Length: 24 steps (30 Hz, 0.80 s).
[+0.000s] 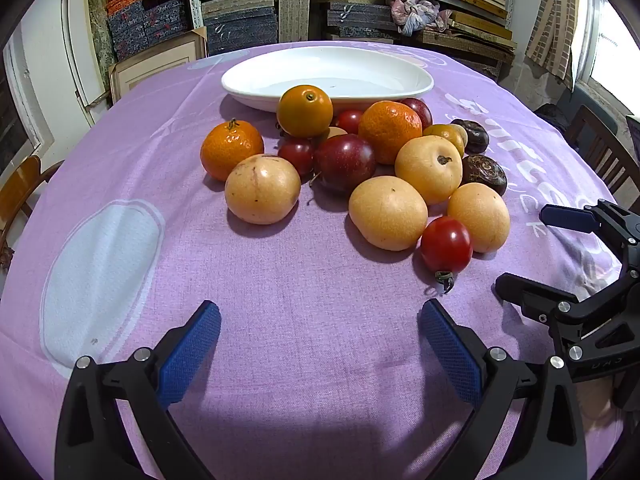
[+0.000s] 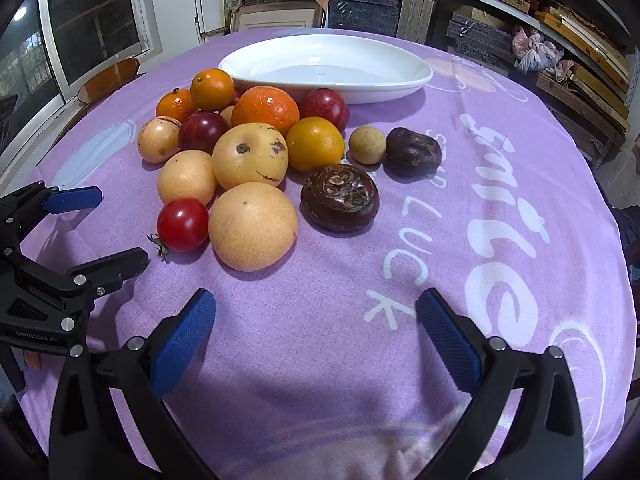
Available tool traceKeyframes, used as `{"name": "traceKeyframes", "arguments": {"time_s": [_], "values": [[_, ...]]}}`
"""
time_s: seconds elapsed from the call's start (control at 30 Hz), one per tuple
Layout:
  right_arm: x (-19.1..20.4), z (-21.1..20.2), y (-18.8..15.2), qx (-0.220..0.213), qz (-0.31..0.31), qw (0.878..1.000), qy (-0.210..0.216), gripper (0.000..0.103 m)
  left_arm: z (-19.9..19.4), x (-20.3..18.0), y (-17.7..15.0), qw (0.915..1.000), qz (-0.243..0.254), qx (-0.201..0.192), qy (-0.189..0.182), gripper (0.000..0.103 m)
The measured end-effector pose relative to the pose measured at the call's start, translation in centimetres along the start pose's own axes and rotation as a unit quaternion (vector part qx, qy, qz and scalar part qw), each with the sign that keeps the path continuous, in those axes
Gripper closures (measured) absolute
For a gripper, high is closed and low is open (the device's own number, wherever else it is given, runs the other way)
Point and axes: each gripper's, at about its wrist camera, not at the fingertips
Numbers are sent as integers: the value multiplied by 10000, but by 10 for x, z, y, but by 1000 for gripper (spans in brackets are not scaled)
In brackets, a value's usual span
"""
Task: Organize fruits
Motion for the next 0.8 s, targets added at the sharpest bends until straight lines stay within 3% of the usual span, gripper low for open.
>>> {"name": "traceKeyframes", "arguments": {"time_s": [0.8], "values": [[0, 2, 1, 9, 63, 10000, -43, 4, 0, 0, 0, 10000, 1, -1, 1, 3]]}}
Point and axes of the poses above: each gripper's, at about its wrist camera, not at the fingertips, and z roughly the way its jaws point, x to its left, y to its top, and after that the axes turned 14 degrees about -z, right-handed
